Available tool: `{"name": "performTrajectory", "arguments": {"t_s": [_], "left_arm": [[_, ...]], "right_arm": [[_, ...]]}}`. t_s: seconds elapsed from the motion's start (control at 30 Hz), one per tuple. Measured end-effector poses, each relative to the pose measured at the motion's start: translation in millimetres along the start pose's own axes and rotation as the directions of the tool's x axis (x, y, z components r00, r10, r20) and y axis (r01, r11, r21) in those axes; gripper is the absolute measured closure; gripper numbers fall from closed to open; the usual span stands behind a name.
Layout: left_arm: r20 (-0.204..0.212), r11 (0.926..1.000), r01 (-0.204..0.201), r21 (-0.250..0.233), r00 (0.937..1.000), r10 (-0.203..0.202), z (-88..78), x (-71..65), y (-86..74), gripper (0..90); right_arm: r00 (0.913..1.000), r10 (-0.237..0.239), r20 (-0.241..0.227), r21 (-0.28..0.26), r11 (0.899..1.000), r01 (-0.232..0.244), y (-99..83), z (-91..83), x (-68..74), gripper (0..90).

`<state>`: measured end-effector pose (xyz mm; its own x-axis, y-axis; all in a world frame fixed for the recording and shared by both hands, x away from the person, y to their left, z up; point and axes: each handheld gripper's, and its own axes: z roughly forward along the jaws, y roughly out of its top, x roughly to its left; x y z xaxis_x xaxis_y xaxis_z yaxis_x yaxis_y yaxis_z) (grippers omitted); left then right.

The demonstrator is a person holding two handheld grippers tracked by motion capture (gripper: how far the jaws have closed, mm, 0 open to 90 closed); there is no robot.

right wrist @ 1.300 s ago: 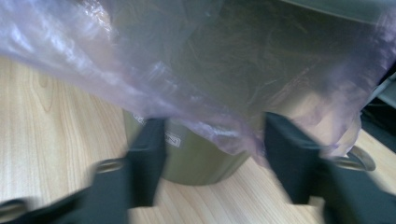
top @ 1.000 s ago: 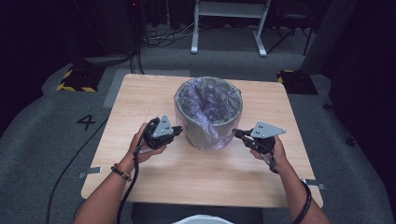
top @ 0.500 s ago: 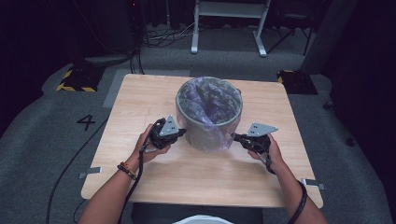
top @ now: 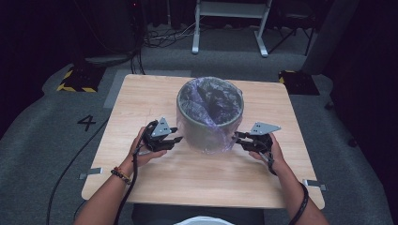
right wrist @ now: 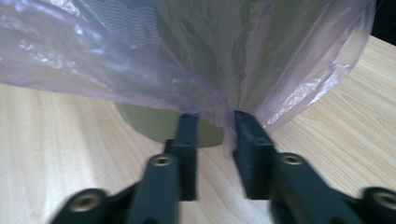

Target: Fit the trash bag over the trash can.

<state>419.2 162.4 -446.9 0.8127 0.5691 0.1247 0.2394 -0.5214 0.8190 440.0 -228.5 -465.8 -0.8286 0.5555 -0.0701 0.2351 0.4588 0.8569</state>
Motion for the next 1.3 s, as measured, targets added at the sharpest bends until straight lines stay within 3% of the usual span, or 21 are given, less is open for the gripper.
{"name": "performTrajectory", "arguments": {"t_s": [0.1,0.23,0.37,0.47,0.6,0.9,1.03,1.13,1.17,1.3], "left_arm": [[-0.006,0.9991,0.028,0.031,0.9996,-0.028,-7.7,-1.1,-5.3,35.3],[0.005,0.9951,0.056,0.081,0.9984,-0.057,-13.3,-3.0,-17.0,21.4],[0.044,0.9931,0.084,0.082,0.9952,-0.087,-17.8,-3.3,-29.8,16.8],[0.052,0.9906,0.093,0.1,0.9937,-0.099,-17.6,-5.4,-38.6,16.7],[0.054,0.9865,0.095,0.133,0.9932,-0.103,-16.2,-9.3,-47.9,16.5],[0.04,0.9798,0.089,0.179,0.9944,-0.098,-13.6,-18.6,-61.6,16.4],[0.036,0.9749,0.084,0.206,0.995,-0.093,-11.1,-19.3,-67.2,16.3],[0.028,0.977,0.084,0.196,0.9954,-0.091,-11.6,-18.9,-69.7,16.8],[0.006,0.979,0.083,0.186,0.9963,-0.086,-12.5,-19.2,-70.9,16.8],[0.027,0.974,0.137,0.181,0.9892,-0.144,-13.4,-13.2,-76.1,16.2]], "right_arm": [[0.9998,0.017,0.003,-0.003,1.0,-0.017,-0.6,-9.3,-0.8,55.3],[0.9997,0.024,0.0,-0.002,1.0,-0.024,-2.1,-19.3,-2.3,41.8],[0.9995,0.031,0.011,0.014,0.999,-0.031,-5.4,-23.6,-1.4,29.8],[0.9984,0.053,0.021,0.01,0.999,-0.054,-7.4,-26.1,-2.5,25.4],[0.9967,0.081,-0.004,-0.018,0.997,-0.081,-8.6,-31.0,-4.3,22.4],[0.9977,0.068,0.005,-0.05,0.996,-0.067,-4.4,-40.3,-3.3,22.1],[0.9978,0.052,0.04,-0.041,0.998,-0.05,1.9,-43.4,-2.8,22.3],[0.998,0.049,0.041,-0.053,0.998,-0.047,5.6,-46.1,-3.5,22.4],[0.9976,0.047,0.05,-0.058,0.997,-0.044,7.8,-47.5,-4.1,22.4],[0.9972,0.029,0.068,-0.077,0.997,-0.024,20.4,-53.4,-5.1,22.4]]}}
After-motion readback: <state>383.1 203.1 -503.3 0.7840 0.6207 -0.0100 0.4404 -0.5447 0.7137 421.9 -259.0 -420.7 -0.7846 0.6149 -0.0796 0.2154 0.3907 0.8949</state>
